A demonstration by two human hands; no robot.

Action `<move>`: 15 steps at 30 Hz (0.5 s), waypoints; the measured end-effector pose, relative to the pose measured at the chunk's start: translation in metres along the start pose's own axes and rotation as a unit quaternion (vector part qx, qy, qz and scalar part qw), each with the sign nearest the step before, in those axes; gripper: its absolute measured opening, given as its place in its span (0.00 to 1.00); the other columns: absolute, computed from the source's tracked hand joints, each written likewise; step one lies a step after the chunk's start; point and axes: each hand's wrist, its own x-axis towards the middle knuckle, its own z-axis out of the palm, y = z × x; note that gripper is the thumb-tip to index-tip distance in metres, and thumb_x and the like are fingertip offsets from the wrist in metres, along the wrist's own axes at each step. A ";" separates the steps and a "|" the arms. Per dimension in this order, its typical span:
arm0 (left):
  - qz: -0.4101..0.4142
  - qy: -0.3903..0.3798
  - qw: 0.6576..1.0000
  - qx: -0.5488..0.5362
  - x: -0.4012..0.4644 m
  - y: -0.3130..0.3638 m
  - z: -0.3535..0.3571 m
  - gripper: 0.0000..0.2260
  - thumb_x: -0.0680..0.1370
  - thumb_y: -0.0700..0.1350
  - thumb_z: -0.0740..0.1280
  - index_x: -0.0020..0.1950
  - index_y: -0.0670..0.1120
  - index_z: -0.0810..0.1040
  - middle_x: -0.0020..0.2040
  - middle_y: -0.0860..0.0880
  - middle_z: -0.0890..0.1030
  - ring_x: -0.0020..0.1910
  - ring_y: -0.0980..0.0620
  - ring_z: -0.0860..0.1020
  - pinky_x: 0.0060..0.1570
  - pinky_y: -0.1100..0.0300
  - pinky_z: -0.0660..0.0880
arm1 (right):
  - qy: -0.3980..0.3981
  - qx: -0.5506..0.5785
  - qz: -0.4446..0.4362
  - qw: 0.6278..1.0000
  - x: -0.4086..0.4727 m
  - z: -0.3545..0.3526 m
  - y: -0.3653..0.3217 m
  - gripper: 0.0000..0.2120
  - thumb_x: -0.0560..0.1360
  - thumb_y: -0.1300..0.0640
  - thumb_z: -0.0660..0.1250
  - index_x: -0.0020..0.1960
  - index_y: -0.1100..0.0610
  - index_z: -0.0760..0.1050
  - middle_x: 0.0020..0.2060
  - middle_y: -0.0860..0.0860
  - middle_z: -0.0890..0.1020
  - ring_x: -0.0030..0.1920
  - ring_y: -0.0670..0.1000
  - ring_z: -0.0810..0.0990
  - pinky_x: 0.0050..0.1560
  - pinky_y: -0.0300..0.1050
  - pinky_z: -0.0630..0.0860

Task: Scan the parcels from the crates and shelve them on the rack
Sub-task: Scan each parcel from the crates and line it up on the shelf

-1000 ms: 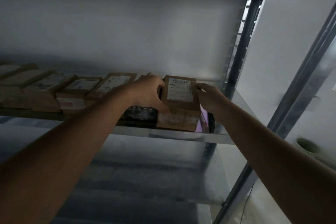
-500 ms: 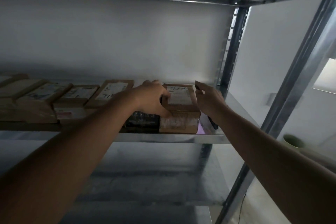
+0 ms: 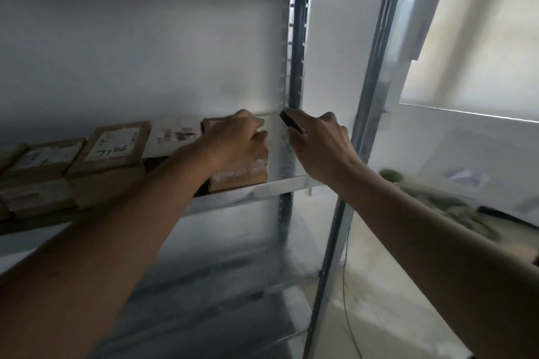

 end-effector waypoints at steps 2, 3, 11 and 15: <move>0.025 -0.005 1.000 -0.003 0.005 0.021 0.008 0.18 0.87 0.51 0.60 0.67 0.39 0.80 0.68 0.38 0.77 0.66 0.38 0.78 0.66 0.43 0.75 | 0.019 -0.008 0.014 1.000 -0.016 -0.011 0.017 0.22 0.85 0.42 0.55 0.79 0.32 0.62 0.59 0.58 0.75 0.55 0.67 0.77 0.54 0.61 0.81; 0.035 -0.007 0.999 -0.010 0.006 0.033 0.012 0.19 0.87 0.51 0.61 0.68 0.40 0.80 0.68 0.39 0.78 0.66 0.39 0.78 0.66 0.43 0.75 | 0.030 -0.010 0.021 0.999 -0.024 -0.018 0.027 0.23 0.85 0.42 0.55 0.79 0.32 0.61 0.59 0.58 0.76 0.55 0.67 0.78 0.54 0.61 0.81; 0.133 -0.049 0.989 -0.043 0.012 0.159 0.033 0.21 0.87 0.56 0.59 0.77 0.48 0.74 0.76 0.47 0.74 0.74 0.45 0.73 0.73 0.47 0.71 | 0.070 -0.037 0.101 0.992 -0.096 -0.071 0.114 0.22 0.87 0.43 0.57 0.80 0.33 0.62 0.61 0.57 0.73 0.58 0.65 0.74 0.52 0.57 0.76; 0.152 -0.074 0.985 -0.038 0.013 0.232 0.059 0.24 0.87 0.57 0.59 0.80 0.47 0.70 0.79 0.47 0.71 0.76 0.45 0.71 0.75 0.46 0.69 | 0.086 -0.037 0.154 0.984 -0.141 -0.109 0.166 0.22 0.86 0.44 0.58 0.80 0.33 0.63 0.61 0.58 0.72 0.58 0.66 0.75 0.57 0.62 0.78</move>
